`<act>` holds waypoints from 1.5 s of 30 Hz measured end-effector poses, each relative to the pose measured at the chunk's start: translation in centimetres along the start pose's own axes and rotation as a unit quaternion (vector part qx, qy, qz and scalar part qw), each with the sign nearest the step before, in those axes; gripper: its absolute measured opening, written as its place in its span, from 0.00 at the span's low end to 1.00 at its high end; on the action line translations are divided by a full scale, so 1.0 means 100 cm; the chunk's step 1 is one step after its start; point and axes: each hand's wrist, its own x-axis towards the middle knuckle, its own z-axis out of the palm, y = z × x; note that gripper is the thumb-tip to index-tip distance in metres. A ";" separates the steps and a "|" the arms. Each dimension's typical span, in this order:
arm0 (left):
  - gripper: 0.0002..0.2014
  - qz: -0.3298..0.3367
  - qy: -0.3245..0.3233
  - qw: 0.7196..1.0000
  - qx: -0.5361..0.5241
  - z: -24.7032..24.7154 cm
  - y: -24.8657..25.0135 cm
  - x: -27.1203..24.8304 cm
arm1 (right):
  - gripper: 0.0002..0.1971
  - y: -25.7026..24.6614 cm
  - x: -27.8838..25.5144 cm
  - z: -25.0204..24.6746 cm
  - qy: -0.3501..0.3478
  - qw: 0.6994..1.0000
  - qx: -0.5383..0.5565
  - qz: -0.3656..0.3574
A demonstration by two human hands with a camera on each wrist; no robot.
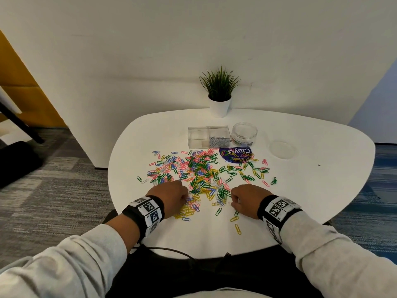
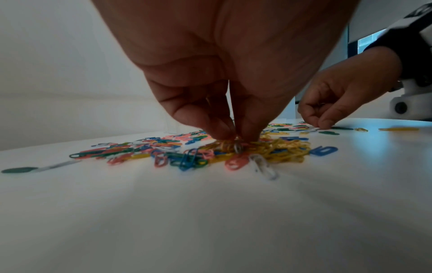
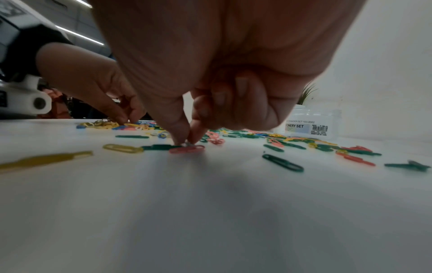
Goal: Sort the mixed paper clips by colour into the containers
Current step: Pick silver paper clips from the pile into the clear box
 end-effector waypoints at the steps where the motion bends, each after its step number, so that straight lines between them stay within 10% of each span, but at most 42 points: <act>1: 0.09 0.000 0.003 1.000 -0.005 -0.001 -0.001 0.000 | 0.07 0.001 0.000 0.001 0.001 1.000 -0.001 0.001; 9: 0.08 -0.025 0.075 0.991 -0.110 -0.015 -0.019 0.000 | 0.05 0.009 0.003 -0.019 0.064 0.968 0.230 0.071; 14: 0.12 -0.023 0.034 0.997 -0.066 -0.012 -0.021 -0.001 | 0.09 -0.001 0.001 -0.034 0.067 0.729 0.672 0.110; 18: 0.15 0.007 0.015 1.000 -0.022 -0.006 -0.017 0.001 | 0.15 -0.005 0.001 -0.036 0.034 0.655 0.746 0.118; 21: 0.15 0.034 0.012 0.999 0.004 -0.004 -0.018 0.002 | 0.11 -0.008 0.003 -0.033 0.002 0.707 0.696 0.126; 27: 0.08 0.031 0.051 0.998 -0.032 -0.009 -0.023 0.002 | 0.04 -0.016 0.019 -0.023 0.019 0.977 0.212 0.034; 34: 0.06 -0.038 0.092 0.975 -0.199 -0.026 -0.032 -0.001 | 0.05 -0.006 0.020 -0.010 0.004 0.995 0.083 0.052; 42: 0.12 -0.119 -0.029 0.898 -0.423 -0.023 -0.040 0.004 | 0.09 -0.009 0.014 -0.011 0.013 0.993 0.114 0.007; 45: 0.06 -0.111 -0.058 0.931 -0.343 -0.027 -0.040 0.002 | 0.15 -0.015 0.018 -0.008 -0.007 0.996 0.088 -0.013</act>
